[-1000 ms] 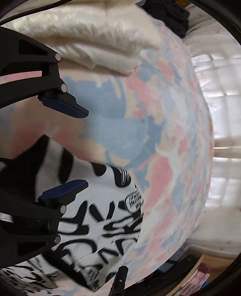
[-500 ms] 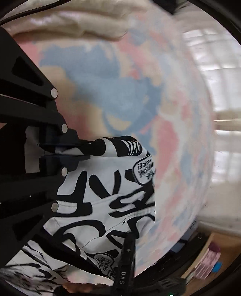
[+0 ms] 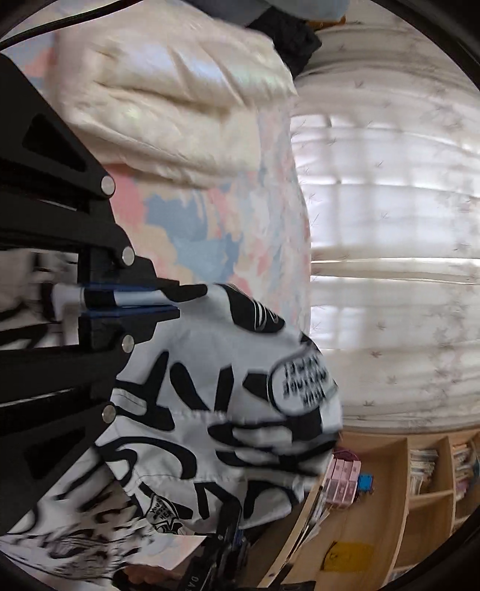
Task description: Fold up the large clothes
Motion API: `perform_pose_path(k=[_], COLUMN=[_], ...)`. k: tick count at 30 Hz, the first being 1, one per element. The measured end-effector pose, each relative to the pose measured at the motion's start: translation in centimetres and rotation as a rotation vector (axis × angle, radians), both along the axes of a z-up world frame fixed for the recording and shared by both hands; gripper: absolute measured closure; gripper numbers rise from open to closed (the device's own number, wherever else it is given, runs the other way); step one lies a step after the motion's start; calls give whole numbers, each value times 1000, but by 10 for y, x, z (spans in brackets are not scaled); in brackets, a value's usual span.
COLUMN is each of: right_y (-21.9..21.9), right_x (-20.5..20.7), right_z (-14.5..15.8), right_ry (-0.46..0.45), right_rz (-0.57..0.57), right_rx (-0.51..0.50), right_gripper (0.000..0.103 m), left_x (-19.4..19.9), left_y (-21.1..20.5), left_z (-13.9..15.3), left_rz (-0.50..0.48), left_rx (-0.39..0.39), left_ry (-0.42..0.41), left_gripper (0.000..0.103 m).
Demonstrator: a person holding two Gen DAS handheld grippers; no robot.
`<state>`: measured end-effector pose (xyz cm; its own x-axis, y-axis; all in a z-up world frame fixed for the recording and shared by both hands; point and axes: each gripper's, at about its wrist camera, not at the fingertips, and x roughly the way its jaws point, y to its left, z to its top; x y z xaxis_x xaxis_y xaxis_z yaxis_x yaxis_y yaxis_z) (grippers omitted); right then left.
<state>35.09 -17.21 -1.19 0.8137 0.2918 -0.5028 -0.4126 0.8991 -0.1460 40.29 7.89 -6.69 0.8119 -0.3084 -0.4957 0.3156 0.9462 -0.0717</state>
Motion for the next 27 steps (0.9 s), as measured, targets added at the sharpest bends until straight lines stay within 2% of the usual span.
perform_pose_path(k=[2,6,10,12,15,16,17,20,22,25,27], right_y=[5,12,9,7,2,0,-3,-10,-15,-23,-31], right_x=[-33,-79,-109,-118,-123,-125,-127,-138,-144,-150,-150], right_z=[-10,-35,-45,-46,-41,-41,-38,-30,-21,-13,-13], right_ry=[-4,68,130,156,238,261,286,334,356,407,466], right_rz=[-8,-25,-61,-85,-122,-132,-137,-148,-155,-158,-160], right_rx=[-77,-177,-170,-157,-88,-56,-15,108,184,322,445], right_gripper=[94,93,93,92,90,86,84,70,54,40,32], left_x=[-26,-66,-91,-98,-110,-113,-116,-114,-114,-108,-101], left_y=[3,10,23,30,38,36,38,37,36,35,38], left_z=[-14,-44,-49,-41,-25,-21,-14,2,9,9,5], left_rz=[-21,-40,-23,-29,-56,-68,-80,-108,-126,-143,-141], left_rx=[18,33,-4,-33,-69,-87,-117,-180,-223,-294,-355], left_ry=[43,165,213,249,288,304,320,362,393,469,524], left_gripper=[93,93,93,85,65,52,43,34,31,22,22])
